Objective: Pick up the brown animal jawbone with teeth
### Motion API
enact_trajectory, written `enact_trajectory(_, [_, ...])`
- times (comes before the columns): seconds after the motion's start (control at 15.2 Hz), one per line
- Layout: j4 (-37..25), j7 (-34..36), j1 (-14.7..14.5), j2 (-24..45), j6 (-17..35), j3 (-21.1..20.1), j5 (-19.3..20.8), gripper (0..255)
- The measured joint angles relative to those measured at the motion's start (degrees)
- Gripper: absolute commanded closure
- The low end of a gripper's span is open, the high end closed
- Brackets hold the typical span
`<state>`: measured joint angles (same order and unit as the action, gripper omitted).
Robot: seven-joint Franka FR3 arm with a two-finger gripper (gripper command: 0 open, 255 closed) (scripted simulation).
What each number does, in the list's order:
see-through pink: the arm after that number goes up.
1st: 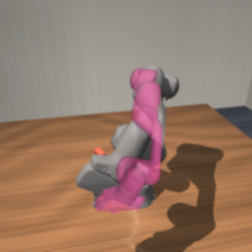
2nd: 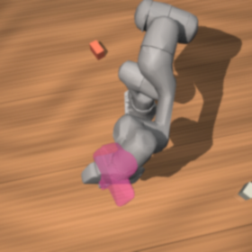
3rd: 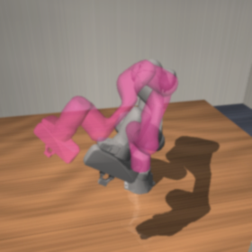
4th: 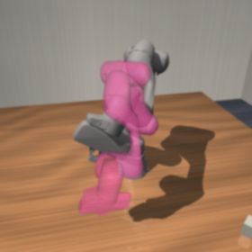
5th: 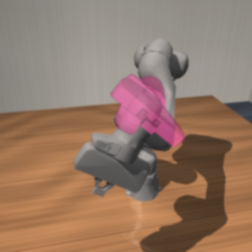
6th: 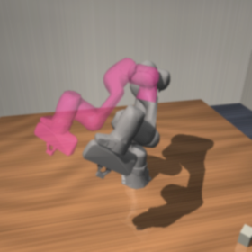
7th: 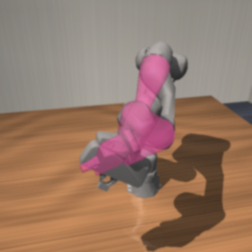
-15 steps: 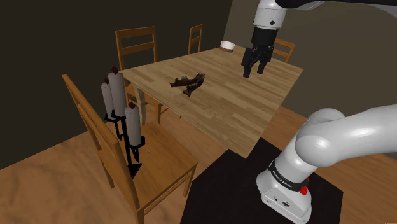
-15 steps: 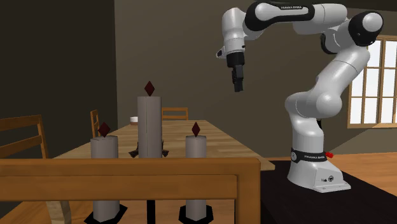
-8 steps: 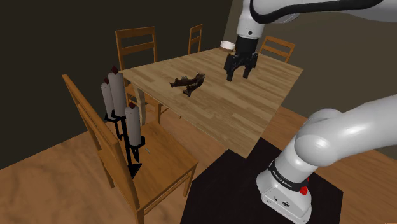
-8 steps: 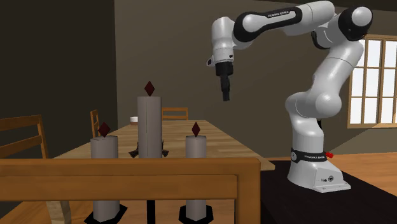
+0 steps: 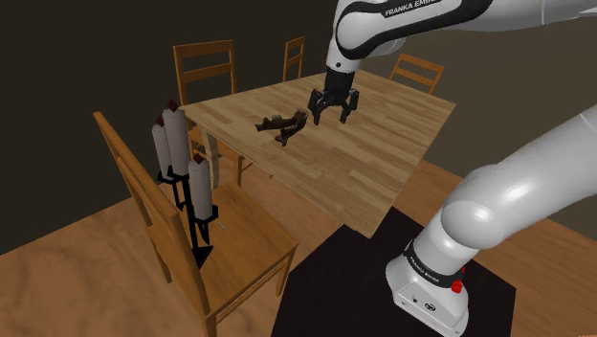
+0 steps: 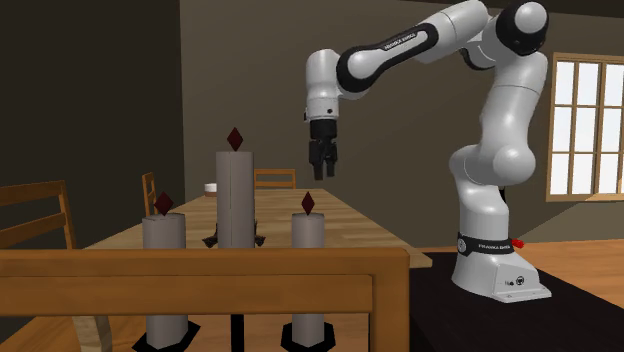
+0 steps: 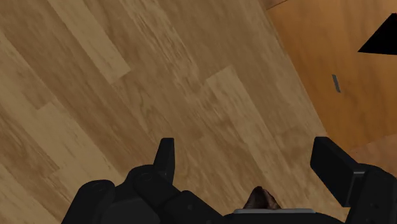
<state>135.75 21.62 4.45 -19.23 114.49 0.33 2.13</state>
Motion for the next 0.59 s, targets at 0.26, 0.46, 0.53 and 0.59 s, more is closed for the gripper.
enact_trajectory(0.26, [-3.9,5.7,1.0,8.1,5.6,-0.6,0.6,0])
enact_trajectory(0.46, [-7.4,9.5,1.8,14.4,9.5,-0.4,1.4,0])
enact_trajectory(0.53, [-8.7,10.8,2.0,16.1,10.2,-0.2,1.7,0])
enact_trajectory(0.59, [-10.4,12.2,2.2,18.4,11.2,-0.2,1.9,0])
